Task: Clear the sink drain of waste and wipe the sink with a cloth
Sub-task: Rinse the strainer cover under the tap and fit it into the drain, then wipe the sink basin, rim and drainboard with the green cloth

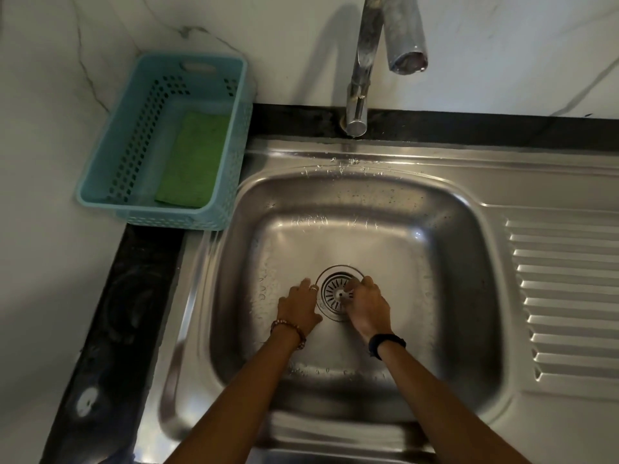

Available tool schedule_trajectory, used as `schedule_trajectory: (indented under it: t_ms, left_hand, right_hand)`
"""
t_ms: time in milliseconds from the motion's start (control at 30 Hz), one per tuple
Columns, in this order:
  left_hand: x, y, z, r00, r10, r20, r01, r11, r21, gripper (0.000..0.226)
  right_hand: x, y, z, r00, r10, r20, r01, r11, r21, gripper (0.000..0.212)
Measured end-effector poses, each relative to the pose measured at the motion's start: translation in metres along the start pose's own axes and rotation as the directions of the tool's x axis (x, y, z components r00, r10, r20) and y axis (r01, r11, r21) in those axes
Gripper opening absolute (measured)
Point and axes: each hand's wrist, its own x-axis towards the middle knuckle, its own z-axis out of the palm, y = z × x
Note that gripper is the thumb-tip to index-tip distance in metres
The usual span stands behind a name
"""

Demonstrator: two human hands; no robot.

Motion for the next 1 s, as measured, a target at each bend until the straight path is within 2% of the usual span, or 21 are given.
schedule_trajectory:
  t_ms: [67, 100, 133, 200, 233, 333, 367, 433, 500, 533, 600, 633, 667, 700, 733, 800, 867, 933, 1000]
  left_hand:
    - [-0.007, 0.009, -0.01, 0.982, 0.042, -0.184, -0.062, 0.992, -0.106, 0.028]
    - [-0.012, 0.014, -0.015, 0.958, 0.056, -0.282, -0.103, 0.982, -0.156, 0.018]
    - [-0.017, 0.018, -0.02, 0.933, 0.065, -0.353, -0.141, 0.971, -0.192, 0.012]
    - [-0.028, 0.024, -0.028, 0.909, 0.081, -0.408, -0.188, 0.955, -0.228, 0.014]
    - [-0.032, 0.025, -0.031, 0.911, 0.088, -0.404, -0.191, 0.956, -0.222, 0.022]
    - [-0.048, 0.023, -0.045, 0.914, 0.1, -0.392, -0.202, 0.953, -0.226, 0.046]
    - [-0.055, 0.022, -0.054, 0.898, 0.118, -0.424, -0.234, 0.944, -0.231, 0.047]
    - [-0.07, 0.021, -0.079, 0.842, 0.135, -0.523, -0.295, 0.926, -0.236, 0.041]
    - [-0.086, 0.015, -0.109, 0.755, 0.122, -0.645, -0.346, 0.909, -0.233, 0.034]
    - [-0.094, 0.011, -0.126, 0.676, 0.134, -0.725, -0.383, 0.904, -0.19, 0.032]
    - [-0.105, -0.002, -0.159, 0.467, 0.185, -0.865, -0.438, 0.898, -0.045, 0.028]
    - [-0.109, -0.013, -0.175, 0.385, 0.187, -0.904, -0.431, 0.903, 0.003, 0.027]
    - [-0.11, -0.024, -0.189, 0.337, 0.171, -0.926, -0.394, 0.919, 0.027, 0.027]
    - [-0.108, -0.038, -0.202, 0.325, 0.149, -0.934, -0.336, 0.941, 0.033, 0.027]
    - [-0.104, -0.051, -0.213, 0.36, 0.114, -0.926, -0.27, 0.963, 0.014, 0.026]
    - [-0.094, -0.078, -0.227, 0.52, -0.004, -0.854, -0.121, 0.99, -0.078, 0.025]
    - [-0.083, -0.098, -0.231, 0.631, -0.16, -0.759, 0.043, 0.984, -0.171, 0.031]
    - [-0.073, -0.105, -0.226, 0.634, -0.228, -0.739, 0.15, 0.974, -0.172, 0.035]
    - [-0.067, -0.105, -0.221, 0.587, -0.218, -0.78, 0.175, 0.974, -0.141, 0.037]
  right_hand:
    - [-0.006, -0.009, -0.011, 0.994, -0.013, -0.106, 0.025, 0.994, 0.11, 0.007]
    - [-0.009, -0.014, -0.017, 0.987, -0.018, -0.161, 0.044, 0.986, 0.16, 0.005]
    - [-0.013, -0.018, -0.022, 0.98, -0.022, -0.196, 0.06, 0.979, 0.194, 0.011]
    - [-0.02, -0.025, -0.032, 0.98, -0.064, -0.189, 0.106, 0.97, 0.22, 0.013]
    - [-0.023, -0.028, -0.035, 0.986, -0.097, -0.136, 0.123, 0.973, 0.194, 0.013]
    - [-0.029, -0.035, -0.044, 0.986, -0.109, 0.129, 0.092, 0.987, 0.134, 0.05]
    - [-0.029, -0.04, -0.05, 0.983, -0.122, 0.14, 0.101, 0.983, 0.151, 0.05]
    - [-0.03, -0.059, -0.067, 0.977, -0.201, 0.076, 0.183, 0.962, 0.203, 0.036]
    - [-0.033, -0.087, -0.087, 0.958, -0.286, -0.004, 0.272, 0.909, 0.315, 0.023]
    - [-0.034, -0.105, -0.098, 0.942, -0.331, -0.055, 0.328, 0.876, 0.355, 0.019]
    - [-0.038, -0.142, -0.12, 0.885, -0.426, -0.187, 0.465, 0.808, 0.361, 0.015]
    - [-0.039, -0.161, -0.131, 0.847, -0.467, -0.252, 0.53, 0.769, 0.356, 0.014]
    - [-0.038, -0.18, -0.141, 0.804, -0.506, -0.312, 0.592, 0.726, 0.349, 0.014]
    - [-0.037, -0.198, -0.149, 0.766, -0.536, -0.355, 0.639, 0.693, 0.333, 0.013]
    - [-0.033, -0.215, -0.155, 0.743, -0.557, -0.372, 0.665, 0.678, 0.313, 0.013]
    - [-0.021, -0.248, -0.16, 0.728, -0.603, -0.327, 0.68, 0.696, 0.231, 0.017]
    - [-0.005, -0.276, -0.155, 0.709, -0.674, -0.207, 0.691, 0.723, 0.011, 0.024]
    - [0.011, -0.294, -0.144, 0.715, -0.698, -0.05, 0.677, 0.708, -0.199, 0.028]
    - [0.027, -0.305, -0.132, 0.747, -0.66, 0.077, 0.645, 0.69, -0.328, 0.028]
